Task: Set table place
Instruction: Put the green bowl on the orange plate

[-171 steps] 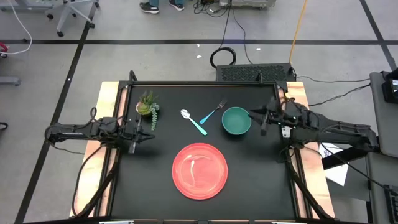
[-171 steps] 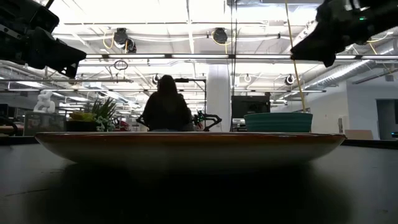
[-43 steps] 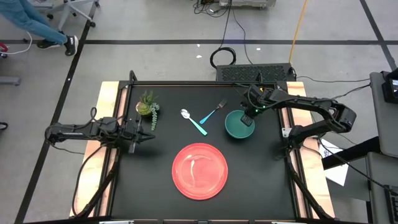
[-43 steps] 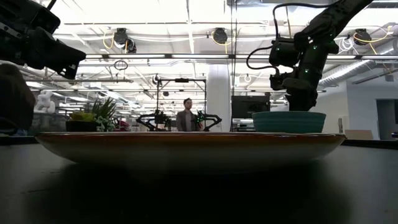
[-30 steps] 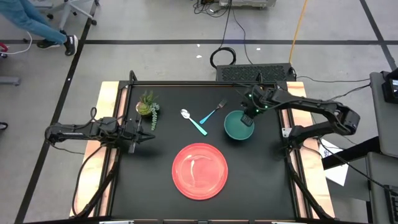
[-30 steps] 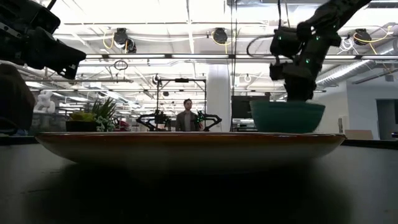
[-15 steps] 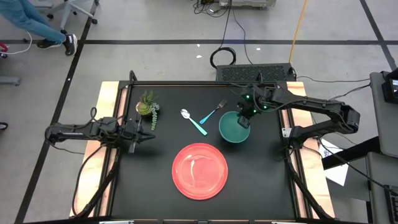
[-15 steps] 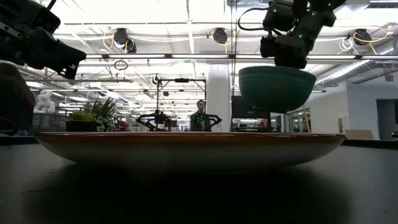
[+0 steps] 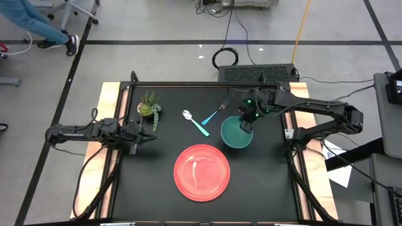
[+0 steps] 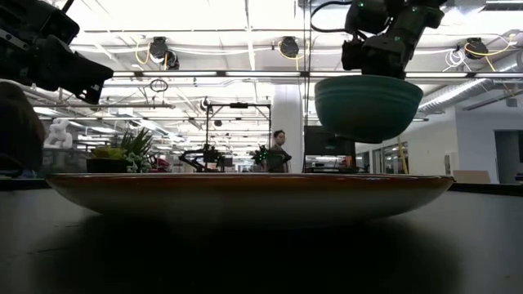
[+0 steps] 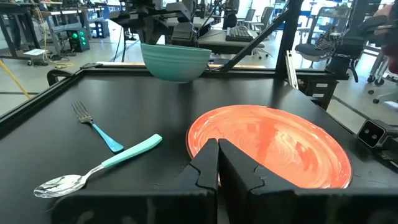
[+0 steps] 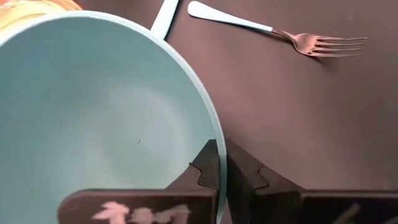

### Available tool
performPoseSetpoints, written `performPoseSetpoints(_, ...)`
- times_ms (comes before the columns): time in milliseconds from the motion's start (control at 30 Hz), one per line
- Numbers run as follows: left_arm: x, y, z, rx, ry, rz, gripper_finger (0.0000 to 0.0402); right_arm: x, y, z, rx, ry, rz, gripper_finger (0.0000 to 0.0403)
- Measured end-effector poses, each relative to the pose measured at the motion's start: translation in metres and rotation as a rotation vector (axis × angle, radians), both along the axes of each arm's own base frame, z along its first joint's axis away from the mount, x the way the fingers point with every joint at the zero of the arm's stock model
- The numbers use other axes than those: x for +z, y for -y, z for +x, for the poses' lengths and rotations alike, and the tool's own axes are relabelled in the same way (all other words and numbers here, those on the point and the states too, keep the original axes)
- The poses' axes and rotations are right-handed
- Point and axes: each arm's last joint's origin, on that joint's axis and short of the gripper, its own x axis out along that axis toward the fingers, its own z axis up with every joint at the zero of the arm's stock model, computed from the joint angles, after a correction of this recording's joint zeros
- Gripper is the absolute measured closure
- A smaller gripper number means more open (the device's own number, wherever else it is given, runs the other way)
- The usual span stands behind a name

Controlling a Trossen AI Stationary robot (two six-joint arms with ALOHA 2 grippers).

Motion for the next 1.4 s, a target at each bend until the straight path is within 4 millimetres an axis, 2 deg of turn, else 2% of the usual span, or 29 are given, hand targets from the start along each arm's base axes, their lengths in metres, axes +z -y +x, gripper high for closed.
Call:
performPoseSetpoints(400, 0.0, 0.0, 0.0, -0.001, 0.002, 0.006, 0.0387, 0.0, -0.018, 0.02, 0.054, 0.025, 0.018, 0.0403)
performPoseSetpoints(600, 0.0, 0.0, 0.0, -0.001, 0.002, 0.005, 0.0387, 0.005, -0.026, 0.042, 0.099, 0.034, 0.018, 0.0403)
performPoseSetpoints(967, 0.0, 0.0, 0.0, -0.001, 0.001, 0.001, 0.0387, 0.002, -0.042, 0.083, 0.193, -0.023, 0.022, 0.0403)
performPoseSetpoints(1400, 0.0, 0.0, 0.0, -0.005, 0.001, -0.003, 0.0387, 0.006, -0.051, 0.09, 0.212, 0.014, 0.021, 0.0403)
